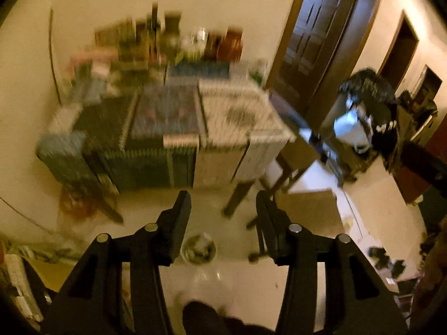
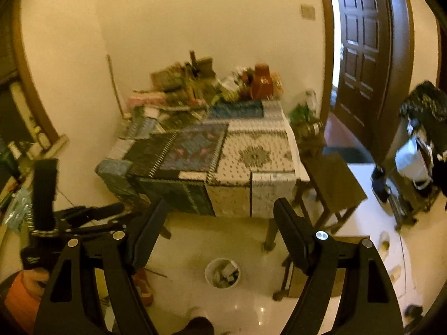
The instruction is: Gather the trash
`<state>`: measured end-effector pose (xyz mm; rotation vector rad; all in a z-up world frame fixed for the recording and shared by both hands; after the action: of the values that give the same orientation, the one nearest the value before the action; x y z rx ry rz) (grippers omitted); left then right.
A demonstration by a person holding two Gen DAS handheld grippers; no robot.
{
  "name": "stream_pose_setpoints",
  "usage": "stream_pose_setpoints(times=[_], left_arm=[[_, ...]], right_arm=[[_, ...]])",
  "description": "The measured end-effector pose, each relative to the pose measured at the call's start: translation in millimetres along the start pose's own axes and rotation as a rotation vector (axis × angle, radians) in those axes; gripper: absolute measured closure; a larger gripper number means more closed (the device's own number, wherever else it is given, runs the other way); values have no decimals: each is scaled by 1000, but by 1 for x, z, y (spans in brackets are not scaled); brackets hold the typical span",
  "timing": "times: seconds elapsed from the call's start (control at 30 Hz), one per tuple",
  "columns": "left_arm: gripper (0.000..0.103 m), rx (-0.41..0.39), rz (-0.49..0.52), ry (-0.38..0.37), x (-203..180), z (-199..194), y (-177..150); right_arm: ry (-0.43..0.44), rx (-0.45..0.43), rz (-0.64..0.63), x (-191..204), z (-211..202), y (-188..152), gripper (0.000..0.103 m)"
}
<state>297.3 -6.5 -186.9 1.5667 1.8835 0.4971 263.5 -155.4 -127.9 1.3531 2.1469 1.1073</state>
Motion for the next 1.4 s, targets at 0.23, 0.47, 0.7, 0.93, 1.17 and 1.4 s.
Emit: stream_pose_setpoints(times=[0.23,0.47,0.7,0.93,1.17,1.4], left_arm=[[39,-266,65,4,-42,-115,17],[8,-401,53,5,-39,-182,14],[7,-430,59,23,-20,-215,1],[7,-430,77,18,-11,-240,-17],[7,-427,90,1,-7,-250,-29],[7,-425,91,-19,-6,-253,-35]], right_arm=[[37,-163,-64,23,-72,21,27],[22,-267,-118,45,-112,29,27],[-1,-266,-99,64,-115,19,12],[-25,-268,-128,85,-130,9,12],[-50,-272,-135,96,-143,-1,12],[-66,-271,-135,101,-148,-6,12]])
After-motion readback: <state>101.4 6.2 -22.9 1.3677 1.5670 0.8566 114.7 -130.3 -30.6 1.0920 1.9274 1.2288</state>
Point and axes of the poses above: each gripper's, at about its wrist camera, not at the fingertips, and z roughly the way its jaws point, x to its left, y to its top, the point moved 9 cm from there along z, roughly the way its jaws point, and after that the axes turned 6 degrees about -z, right-handed, at the moved point
